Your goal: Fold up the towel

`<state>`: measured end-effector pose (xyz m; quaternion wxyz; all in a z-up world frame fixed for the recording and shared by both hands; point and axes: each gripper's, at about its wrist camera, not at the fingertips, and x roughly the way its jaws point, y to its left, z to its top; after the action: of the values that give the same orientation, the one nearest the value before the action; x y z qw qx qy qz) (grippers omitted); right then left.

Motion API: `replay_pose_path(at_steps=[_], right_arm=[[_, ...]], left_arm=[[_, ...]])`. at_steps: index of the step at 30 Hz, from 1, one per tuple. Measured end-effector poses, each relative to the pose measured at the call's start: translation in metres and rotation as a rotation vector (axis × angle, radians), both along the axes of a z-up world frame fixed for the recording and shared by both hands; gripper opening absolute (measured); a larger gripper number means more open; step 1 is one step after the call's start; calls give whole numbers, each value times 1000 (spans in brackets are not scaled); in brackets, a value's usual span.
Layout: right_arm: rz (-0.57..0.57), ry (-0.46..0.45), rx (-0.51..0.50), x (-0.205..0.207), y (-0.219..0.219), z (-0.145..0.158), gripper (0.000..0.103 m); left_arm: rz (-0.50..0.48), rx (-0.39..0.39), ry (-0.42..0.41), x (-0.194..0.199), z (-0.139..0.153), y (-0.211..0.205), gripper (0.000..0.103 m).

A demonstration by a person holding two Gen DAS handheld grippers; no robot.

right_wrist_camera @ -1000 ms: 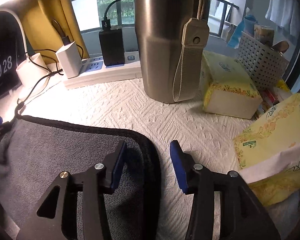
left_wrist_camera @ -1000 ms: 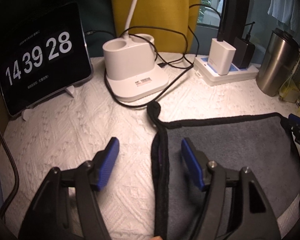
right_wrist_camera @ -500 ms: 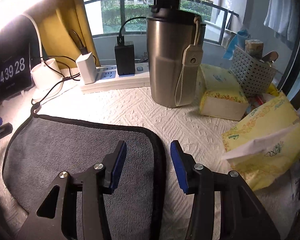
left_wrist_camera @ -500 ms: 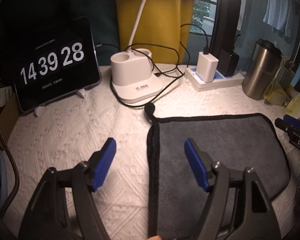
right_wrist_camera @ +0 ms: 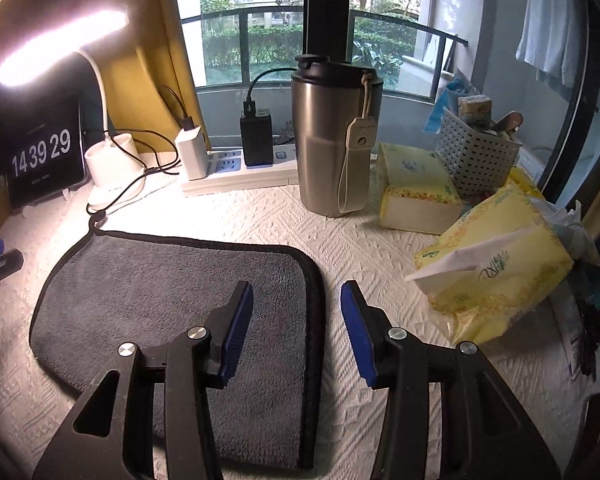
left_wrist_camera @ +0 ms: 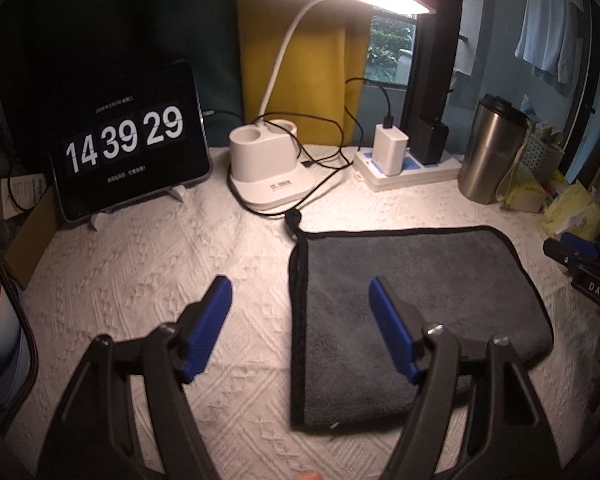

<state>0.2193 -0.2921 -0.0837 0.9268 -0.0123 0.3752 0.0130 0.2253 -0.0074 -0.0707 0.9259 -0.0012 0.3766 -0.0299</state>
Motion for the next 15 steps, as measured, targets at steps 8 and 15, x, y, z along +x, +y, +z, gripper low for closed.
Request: replay_pose_path(at_steps=[8,15], right_arm=[[-5,-44,1,-26,1,16,48],[-5,-79,-1,-46,2,29,48]], left_arm=[[-7,-2,-44,-25,18,0,72],[-10,-9,-79,-44,32,0,72]])
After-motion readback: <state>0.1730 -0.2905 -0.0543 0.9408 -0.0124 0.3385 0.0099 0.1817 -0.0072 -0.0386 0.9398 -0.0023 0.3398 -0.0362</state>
